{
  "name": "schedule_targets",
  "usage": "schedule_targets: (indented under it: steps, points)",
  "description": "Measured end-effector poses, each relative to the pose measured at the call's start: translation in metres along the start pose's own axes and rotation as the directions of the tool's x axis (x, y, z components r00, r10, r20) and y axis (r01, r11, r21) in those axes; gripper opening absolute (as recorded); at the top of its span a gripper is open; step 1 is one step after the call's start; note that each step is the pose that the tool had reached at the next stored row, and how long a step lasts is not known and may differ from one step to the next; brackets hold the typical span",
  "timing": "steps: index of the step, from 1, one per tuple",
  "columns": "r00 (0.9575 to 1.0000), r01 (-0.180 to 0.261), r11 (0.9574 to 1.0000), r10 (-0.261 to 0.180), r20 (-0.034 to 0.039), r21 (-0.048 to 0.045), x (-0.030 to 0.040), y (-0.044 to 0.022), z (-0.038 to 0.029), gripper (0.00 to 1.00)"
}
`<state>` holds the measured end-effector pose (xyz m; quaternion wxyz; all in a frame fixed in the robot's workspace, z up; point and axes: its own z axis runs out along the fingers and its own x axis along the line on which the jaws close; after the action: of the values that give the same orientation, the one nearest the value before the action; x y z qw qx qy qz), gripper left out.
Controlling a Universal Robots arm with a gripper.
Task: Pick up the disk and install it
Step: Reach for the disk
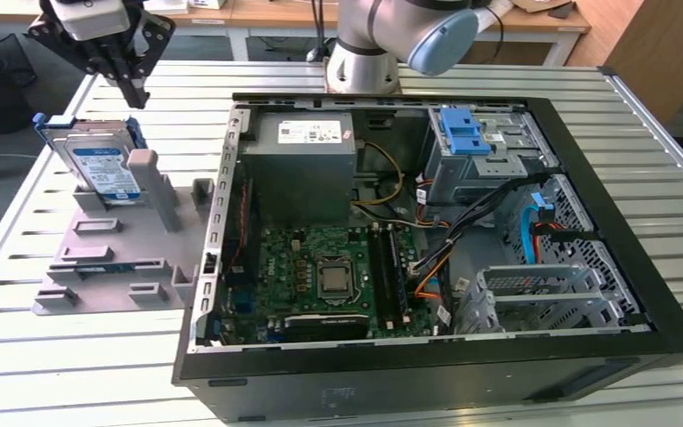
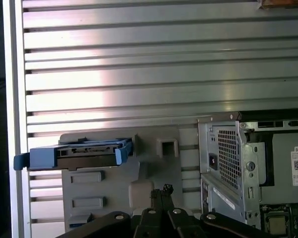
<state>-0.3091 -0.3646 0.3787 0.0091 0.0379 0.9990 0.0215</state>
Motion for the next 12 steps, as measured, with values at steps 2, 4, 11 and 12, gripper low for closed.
schedule_targets:
  steps: [2, 4, 11, 12]
  points:
    - [1.0000, 0.000, 1.0000, 0.000, -0.0005, 0.0000, 0.0042, -0.0001, 0.0004, 0.11]
    - [1.0000, 0.004, 1.0000, -0.004, -0.0007, 0.0000, 0.0083, -0.0002, 0.0008, 0.11]
    - [0.9998, 0.022, 0.9998, -0.022, -0.0015, -0.0003, 0.0156, 0.0074, 0.0018, 0.11]
    - [0.9997, 0.023, 0.9997, -0.023, -0.0015, -0.0003, 0.0177, 0.0083, 0.0019, 0.11]
